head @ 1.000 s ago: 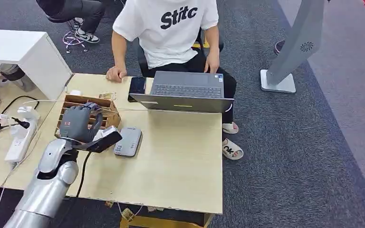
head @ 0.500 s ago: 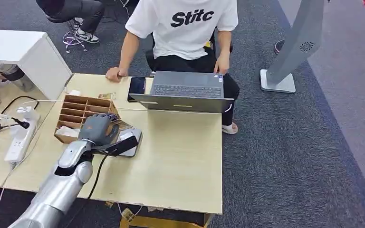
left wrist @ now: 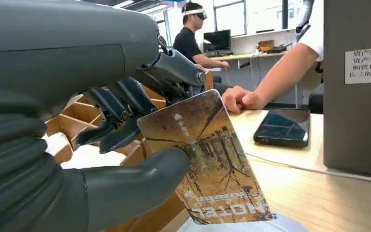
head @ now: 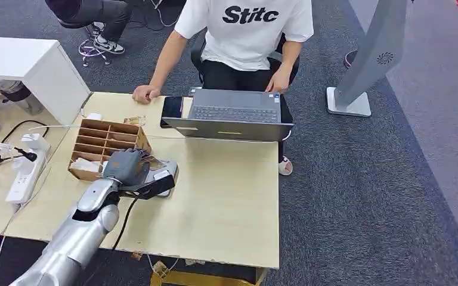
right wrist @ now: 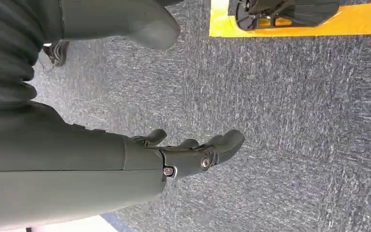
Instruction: Pass the card to the sensor for recognition and then transmit it.
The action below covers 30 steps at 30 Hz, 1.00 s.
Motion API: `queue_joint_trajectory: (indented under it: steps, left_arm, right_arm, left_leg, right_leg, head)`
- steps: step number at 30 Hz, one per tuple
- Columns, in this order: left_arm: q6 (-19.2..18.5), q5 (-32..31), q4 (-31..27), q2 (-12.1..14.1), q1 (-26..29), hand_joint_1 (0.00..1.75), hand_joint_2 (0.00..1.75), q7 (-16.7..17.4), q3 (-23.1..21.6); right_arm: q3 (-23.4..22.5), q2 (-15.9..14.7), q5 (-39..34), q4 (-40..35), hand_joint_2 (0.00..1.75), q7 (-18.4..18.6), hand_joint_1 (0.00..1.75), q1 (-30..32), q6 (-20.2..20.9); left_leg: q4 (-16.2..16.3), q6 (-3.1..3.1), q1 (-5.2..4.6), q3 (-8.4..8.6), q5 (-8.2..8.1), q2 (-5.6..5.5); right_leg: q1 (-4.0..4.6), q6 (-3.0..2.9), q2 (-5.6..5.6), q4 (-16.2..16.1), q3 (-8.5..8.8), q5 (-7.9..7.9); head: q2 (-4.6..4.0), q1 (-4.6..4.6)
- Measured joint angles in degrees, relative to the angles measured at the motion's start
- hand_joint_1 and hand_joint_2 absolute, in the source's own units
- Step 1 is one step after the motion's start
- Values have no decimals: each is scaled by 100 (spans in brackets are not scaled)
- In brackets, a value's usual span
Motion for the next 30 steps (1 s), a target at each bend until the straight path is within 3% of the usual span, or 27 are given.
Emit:
queue_joint_trajectory:
  steps: [30]
  left_arm:
    - [-120, -37, 166, 28, 11, 175, 175, 0, -114]
  right_arm:
    - [195, 81, 223, 2, 175, 50, 0, 3, 39]
  left_leg:
    - [0, 0, 0, -1, 1, -2]
  right_leg:
    - [0, 0, -2, 1, 4, 0]
  head:
    - [-2, 0]
